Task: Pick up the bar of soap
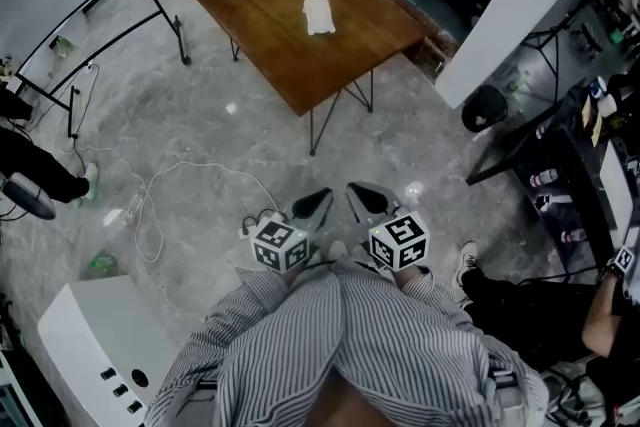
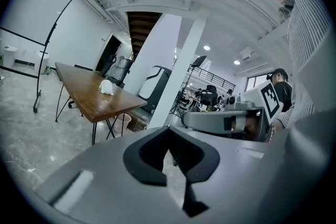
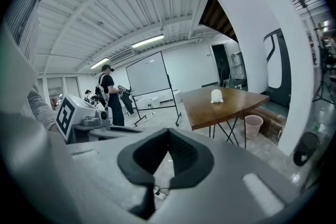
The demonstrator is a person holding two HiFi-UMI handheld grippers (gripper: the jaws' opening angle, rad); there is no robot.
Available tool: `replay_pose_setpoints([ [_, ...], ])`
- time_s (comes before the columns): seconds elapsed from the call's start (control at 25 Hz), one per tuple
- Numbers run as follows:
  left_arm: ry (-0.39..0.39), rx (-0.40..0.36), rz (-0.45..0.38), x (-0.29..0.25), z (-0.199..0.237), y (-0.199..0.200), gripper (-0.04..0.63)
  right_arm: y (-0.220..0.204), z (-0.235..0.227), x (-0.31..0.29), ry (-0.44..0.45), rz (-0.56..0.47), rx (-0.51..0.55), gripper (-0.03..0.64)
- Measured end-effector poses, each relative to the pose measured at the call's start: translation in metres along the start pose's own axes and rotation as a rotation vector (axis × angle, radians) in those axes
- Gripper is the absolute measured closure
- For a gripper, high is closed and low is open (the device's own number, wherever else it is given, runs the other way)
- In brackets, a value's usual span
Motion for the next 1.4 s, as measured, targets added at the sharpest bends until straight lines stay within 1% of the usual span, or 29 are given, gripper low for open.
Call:
replay_pose_setpoints([
  [0.28, 0.006, 0.008, -0.015, -0.023, 0.001, 0.009, 0.592, 0.002, -0.023, -0.002, 0.019, -0.003, -0.003, 0.615],
  [0.4, 0.022, 0.002, -0.038, -0.03, 0.001, 0.013, 0.592, 0.004, -0.032, -0.005, 0.033, -0.007, 0.009, 0.615],
  [0.52, 0.037, 0.01, -0.045, -0.037, 0.002, 0.012, 0.592, 0.005, -0.044, -0.005, 0.025, -0.011, 0.023, 0.615],
  [0.64, 0.043, 0.021, -0.04, -0.046, 0.008, 0.014, 0.592, 0.005, -0.055, -0.01, 0.025, -0.029, -0.002, 0.615],
  [0.76, 0.05, 0.014, -0.054, -0.052, 0.02, 0.026, 0.592, 0.011, -0.065, -0.02, 0.021, -0.037, -0.016, 0.615],
  [0.92, 0.05, 0.007, -0.085, -0.071, 0.05, 0.052, 0.592, 0.025, -0.089, -0.053, -0.011, -0.023, 0.017, 0.615],
  [1.08, 0.038, 0.01, -0.087, -0.097, 0.093, 0.085, 0.592, 0.042, -0.118, -0.1, -0.041, -0.016, 0.043, 0.615],
  [1.2, 0.031, 0.01, -0.089, -0.118, 0.132, 0.121, 0.592, 0.064, -0.144, -0.142, -0.076, -0.017, 0.062, 0.615],
  [1.28, 0.017, 0.005, -0.084, -0.132, 0.156, 0.148, 0.592, 0.079, -0.163, -0.17, -0.093, -0.018, 0.056, 0.615],
  [1.4, -0.009, -0.026, -0.067, -0.151, 0.191, 0.185, 0.591, 0.103, -0.185, -0.213, -0.098, -0.027, 0.051, 0.615],
])
Point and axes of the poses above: the fingertips, and each gripper's own axes: x backward along the fingers, z to its left, y out of its top, the point moved 9 cm from there along x, backward along the fingers, and after that the axes turned 10 degrees about x, right-handed, at the moved point
